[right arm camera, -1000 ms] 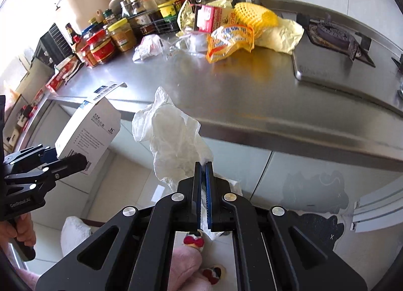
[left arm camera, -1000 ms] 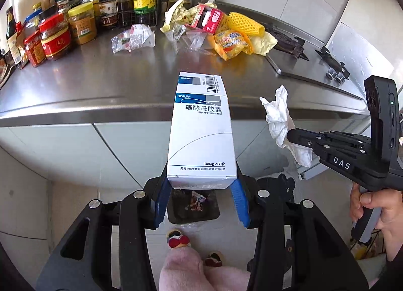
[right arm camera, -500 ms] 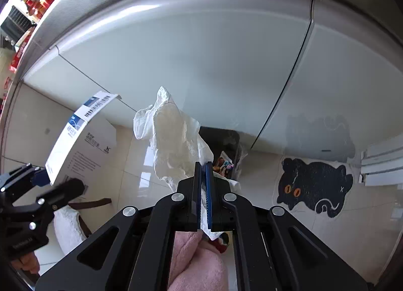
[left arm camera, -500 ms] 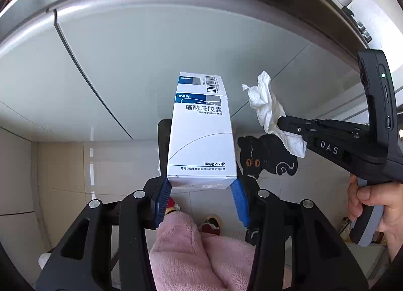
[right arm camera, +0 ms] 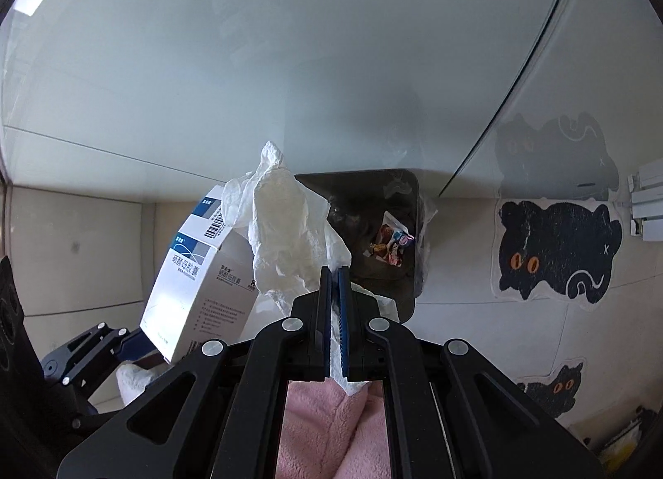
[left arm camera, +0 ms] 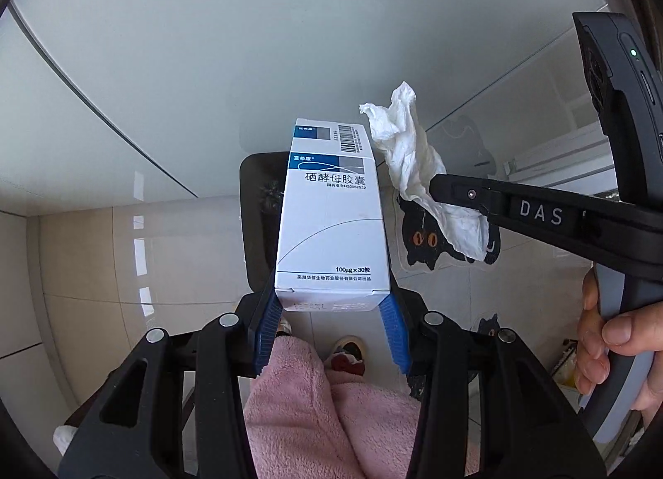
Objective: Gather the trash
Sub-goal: 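Lower box and tissue over the bin and open both tools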
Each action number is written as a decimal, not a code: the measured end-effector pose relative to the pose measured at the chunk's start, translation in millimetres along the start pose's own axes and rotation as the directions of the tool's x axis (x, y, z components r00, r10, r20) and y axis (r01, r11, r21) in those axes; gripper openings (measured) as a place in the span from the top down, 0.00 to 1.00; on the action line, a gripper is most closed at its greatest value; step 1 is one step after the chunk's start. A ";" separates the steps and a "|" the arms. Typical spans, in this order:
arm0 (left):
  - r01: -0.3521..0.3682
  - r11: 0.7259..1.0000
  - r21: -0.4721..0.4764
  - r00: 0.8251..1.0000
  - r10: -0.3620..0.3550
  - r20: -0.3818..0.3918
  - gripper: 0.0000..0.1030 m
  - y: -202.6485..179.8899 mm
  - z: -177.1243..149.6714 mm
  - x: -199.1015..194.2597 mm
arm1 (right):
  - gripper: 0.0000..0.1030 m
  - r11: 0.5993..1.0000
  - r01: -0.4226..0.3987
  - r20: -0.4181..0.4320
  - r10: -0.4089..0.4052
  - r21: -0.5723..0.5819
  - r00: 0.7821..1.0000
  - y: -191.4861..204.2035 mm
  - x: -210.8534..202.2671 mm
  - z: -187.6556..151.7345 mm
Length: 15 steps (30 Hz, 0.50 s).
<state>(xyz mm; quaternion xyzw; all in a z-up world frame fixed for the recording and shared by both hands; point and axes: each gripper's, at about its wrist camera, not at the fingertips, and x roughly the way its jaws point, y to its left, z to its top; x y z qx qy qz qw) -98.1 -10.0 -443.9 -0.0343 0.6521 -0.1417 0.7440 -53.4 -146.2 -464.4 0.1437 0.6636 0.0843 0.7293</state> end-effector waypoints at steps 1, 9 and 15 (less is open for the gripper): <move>0.001 1.000 -0.005 1.000 -0.001 -0.005 0.59 2.0 1.6 3.7 | 0.95 1.000 -0.001 -0.008 0.002 0.014 1.000 -2.0 4.9 2.1; 0.026 1.000 -0.011 0.998 -0.027 -0.050 0.58 15.8 9.0 18.3 | 0.92 0.997 -0.002 -0.038 0.004 0.074 0.999 -5.3 26.0 14.4; 0.033 0.999 -0.012 0.998 -0.034 -0.051 0.56 16.3 11.5 17.9 | 0.68 0.996 0.006 -0.029 -0.004 0.094 1.000 -2.9 24.2 17.2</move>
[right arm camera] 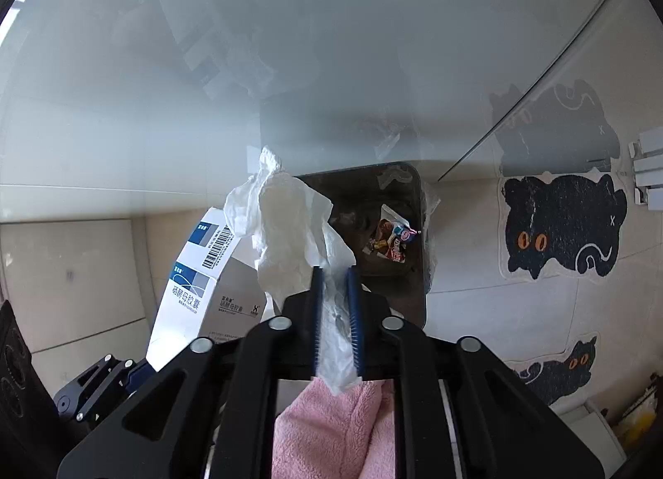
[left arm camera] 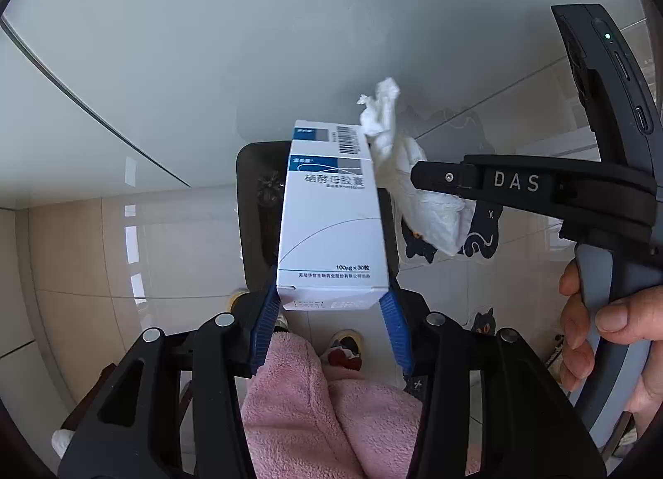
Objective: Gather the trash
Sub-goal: 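Lower box and tissue over the bin and open both tools, then raise both tools back to the counter trash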
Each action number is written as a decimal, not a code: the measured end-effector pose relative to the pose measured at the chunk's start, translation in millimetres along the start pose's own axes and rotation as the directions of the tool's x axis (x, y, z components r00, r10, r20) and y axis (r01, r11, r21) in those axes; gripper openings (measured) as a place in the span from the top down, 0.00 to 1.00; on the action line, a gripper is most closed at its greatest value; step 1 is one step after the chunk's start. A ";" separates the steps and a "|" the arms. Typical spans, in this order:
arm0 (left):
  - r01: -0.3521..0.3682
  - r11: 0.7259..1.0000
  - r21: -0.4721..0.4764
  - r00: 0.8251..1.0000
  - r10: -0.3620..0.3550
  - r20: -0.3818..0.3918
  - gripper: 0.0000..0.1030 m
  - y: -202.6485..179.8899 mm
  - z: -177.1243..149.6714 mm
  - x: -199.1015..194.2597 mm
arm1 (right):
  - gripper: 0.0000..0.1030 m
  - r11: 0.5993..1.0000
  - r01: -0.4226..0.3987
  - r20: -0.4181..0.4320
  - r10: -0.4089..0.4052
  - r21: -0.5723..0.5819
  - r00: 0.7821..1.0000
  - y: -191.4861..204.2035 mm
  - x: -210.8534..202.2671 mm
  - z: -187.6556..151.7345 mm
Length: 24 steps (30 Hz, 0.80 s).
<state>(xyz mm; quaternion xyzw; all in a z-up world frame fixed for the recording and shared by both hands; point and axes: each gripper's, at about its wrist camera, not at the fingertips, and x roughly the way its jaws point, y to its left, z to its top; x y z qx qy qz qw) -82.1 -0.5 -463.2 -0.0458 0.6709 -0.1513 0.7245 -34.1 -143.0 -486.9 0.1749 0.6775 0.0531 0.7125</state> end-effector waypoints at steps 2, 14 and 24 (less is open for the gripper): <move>-0.003 1.000 0.008 1.000 0.003 0.010 0.50 -3.3 1.7 -0.2 | 0.52 1.000 -0.005 0.012 0.005 0.006 1.000 1.1 -3.7 0.2; -0.013 1.000 0.023 0.997 0.011 0.072 0.08 -20.9 -4.8 -42.1 | 0.03 1.000 -0.006 0.078 0.004 0.024 0.997 -5.2 -46.9 -10.6; -0.012 1.000 0.020 0.983 0.008 0.185 0.08 -32.0 -9.6 -128.0 | 0.03 0.999 -0.038 0.207 0.040 -0.011 0.978 4.1 -157.0 -31.0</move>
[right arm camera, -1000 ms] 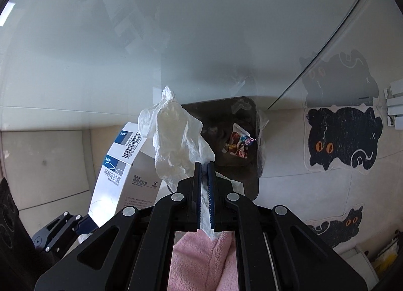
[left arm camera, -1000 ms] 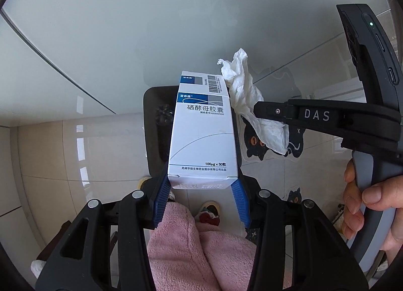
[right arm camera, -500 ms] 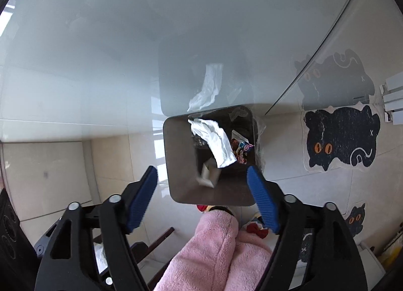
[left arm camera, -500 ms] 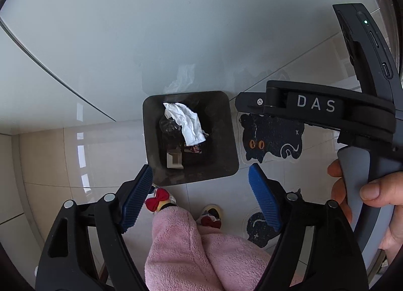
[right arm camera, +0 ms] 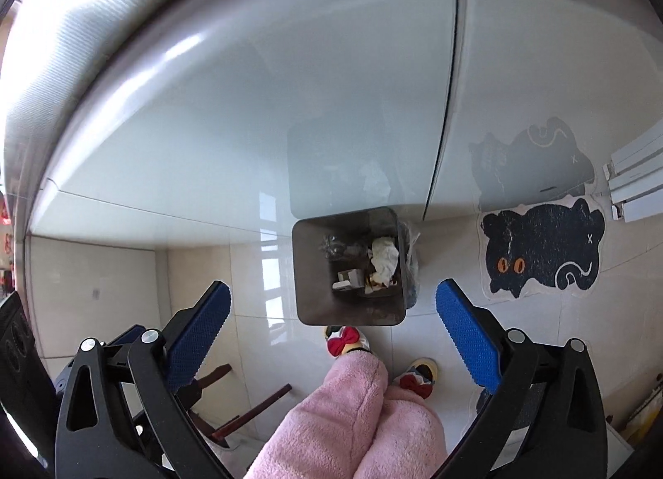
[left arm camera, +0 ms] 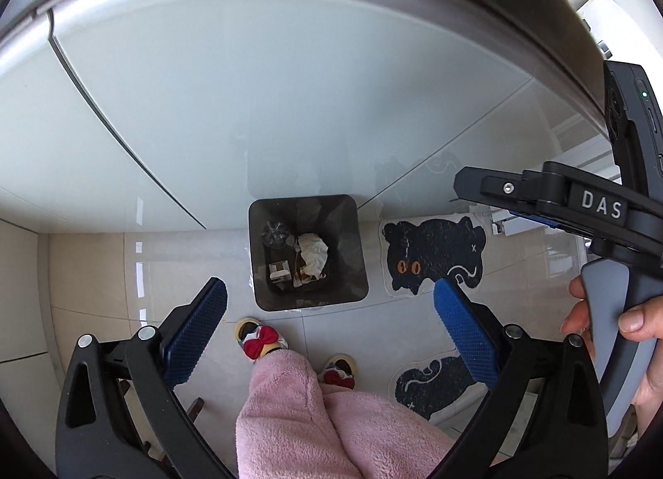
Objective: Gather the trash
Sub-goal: 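Raise both tools back to the counter trash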
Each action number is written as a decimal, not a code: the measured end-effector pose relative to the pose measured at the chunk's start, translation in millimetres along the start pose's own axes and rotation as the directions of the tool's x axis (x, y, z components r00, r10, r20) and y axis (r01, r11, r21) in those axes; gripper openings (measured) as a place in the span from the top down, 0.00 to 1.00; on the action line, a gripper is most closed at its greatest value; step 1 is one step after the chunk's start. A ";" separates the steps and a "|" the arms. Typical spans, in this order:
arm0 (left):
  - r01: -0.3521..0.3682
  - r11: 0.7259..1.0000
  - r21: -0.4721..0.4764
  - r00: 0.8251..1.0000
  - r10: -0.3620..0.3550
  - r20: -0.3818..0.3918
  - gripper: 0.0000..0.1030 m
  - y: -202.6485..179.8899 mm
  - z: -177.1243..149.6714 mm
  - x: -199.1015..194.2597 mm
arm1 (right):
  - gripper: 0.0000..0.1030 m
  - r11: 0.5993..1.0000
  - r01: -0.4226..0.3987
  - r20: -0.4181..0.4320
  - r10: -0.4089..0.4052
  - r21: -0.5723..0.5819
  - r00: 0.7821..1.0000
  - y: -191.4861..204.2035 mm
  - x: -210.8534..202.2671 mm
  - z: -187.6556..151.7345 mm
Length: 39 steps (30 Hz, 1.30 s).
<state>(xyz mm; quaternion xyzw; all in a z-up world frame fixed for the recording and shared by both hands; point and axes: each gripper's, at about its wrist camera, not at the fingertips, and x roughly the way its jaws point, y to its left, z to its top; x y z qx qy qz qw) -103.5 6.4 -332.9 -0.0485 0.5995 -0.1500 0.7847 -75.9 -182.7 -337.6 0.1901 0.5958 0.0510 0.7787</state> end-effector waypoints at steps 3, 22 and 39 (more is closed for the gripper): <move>0.009 1.000 0.010 0.999 -0.009 0.044 0.08 -5.2 5.4 -26.8 | 0.03 1.000 -0.009 0.056 0.010 -0.020 0.998 9.7 -35.7 3.2; -0.049 0.995 0.088 0.944 0.018 0.330 0.08 -11.4 87.9 -155.3 | 0.03 0.996 -0.028 0.294 0.051 -0.082 0.954 48.9 -146.5 72.5; -0.084 0.996 0.020 0.912 0.068 0.405 0.21 55.4 199.2 -160.3 | 0.08 0.999 -0.035 0.339 0.041 -0.022 0.940 57.7 -124.5 168.6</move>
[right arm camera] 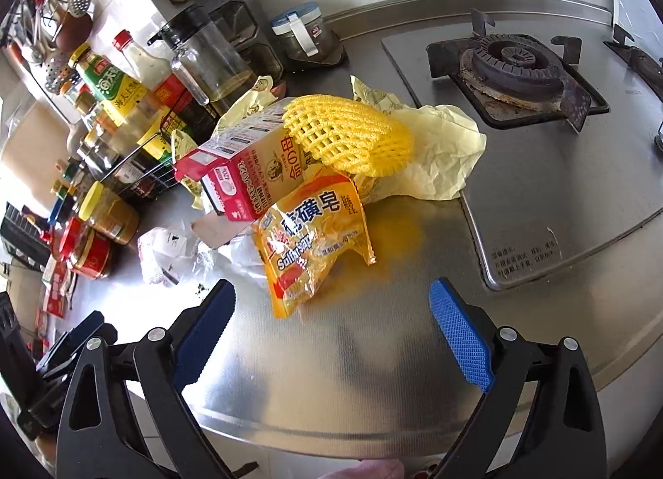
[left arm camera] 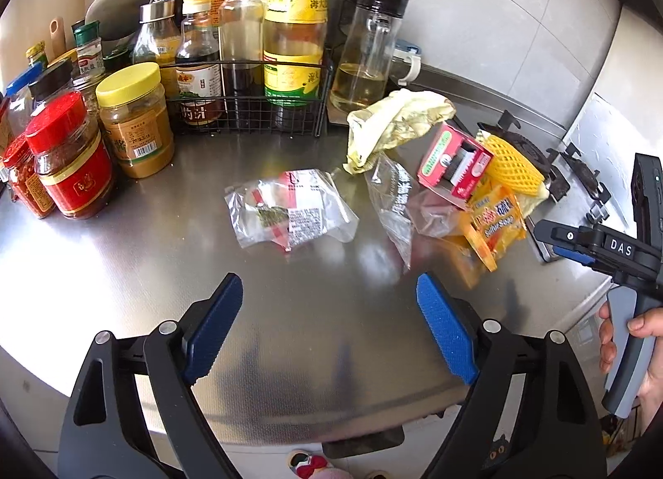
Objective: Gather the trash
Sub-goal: 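Raise both tools back to the counter trash, then grasp the clear snack bag with the left tool while the right tool grasps the yellow soap packet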
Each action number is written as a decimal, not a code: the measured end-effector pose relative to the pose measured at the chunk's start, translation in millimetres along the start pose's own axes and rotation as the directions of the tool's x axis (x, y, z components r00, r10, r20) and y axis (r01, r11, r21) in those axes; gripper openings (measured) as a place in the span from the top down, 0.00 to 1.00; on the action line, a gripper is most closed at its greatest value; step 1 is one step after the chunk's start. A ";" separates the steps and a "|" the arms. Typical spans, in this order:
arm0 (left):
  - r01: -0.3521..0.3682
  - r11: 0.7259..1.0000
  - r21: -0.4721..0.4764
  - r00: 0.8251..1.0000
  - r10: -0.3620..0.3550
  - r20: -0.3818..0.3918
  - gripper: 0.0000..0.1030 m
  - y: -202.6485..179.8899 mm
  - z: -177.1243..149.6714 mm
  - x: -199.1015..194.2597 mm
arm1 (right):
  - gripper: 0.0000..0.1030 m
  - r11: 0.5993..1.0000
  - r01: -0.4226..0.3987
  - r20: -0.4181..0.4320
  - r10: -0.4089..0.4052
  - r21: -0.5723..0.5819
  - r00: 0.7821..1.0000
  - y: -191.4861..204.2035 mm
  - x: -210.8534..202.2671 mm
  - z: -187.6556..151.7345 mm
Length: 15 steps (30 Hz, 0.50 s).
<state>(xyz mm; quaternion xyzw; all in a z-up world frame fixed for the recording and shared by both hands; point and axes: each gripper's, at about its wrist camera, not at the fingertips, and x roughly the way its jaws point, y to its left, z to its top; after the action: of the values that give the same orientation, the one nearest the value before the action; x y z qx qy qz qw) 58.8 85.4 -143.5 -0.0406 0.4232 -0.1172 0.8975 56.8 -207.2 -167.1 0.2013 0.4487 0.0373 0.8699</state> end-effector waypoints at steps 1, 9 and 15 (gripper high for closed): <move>-0.007 1.000 -0.002 1.000 0.007 0.002 0.21 3.8 4.8 3.6 | 0.08 1.000 0.004 0.000 -0.004 0.004 1.000 0.3 3.5 1.8; -0.009 1.000 -0.007 1.000 0.008 -0.010 0.21 24.4 40.0 38.0 | 0.08 1.000 -0.006 -0.011 0.006 0.017 1.000 2.9 21.2 12.9; -0.009 1.000 -0.008 0.999 0.008 -0.039 0.20 30.6 50.4 65.3 | 0.08 1.000 0.009 -0.025 -0.009 0.004 1.000 6.1 34.9 16.7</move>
<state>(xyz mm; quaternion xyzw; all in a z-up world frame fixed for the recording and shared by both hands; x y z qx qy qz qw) 143.0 97.7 -165.6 -0.0401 0.4414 -0.1125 0.8893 91.5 -198.3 -182.8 0.2007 0.4605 0.0346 0.8640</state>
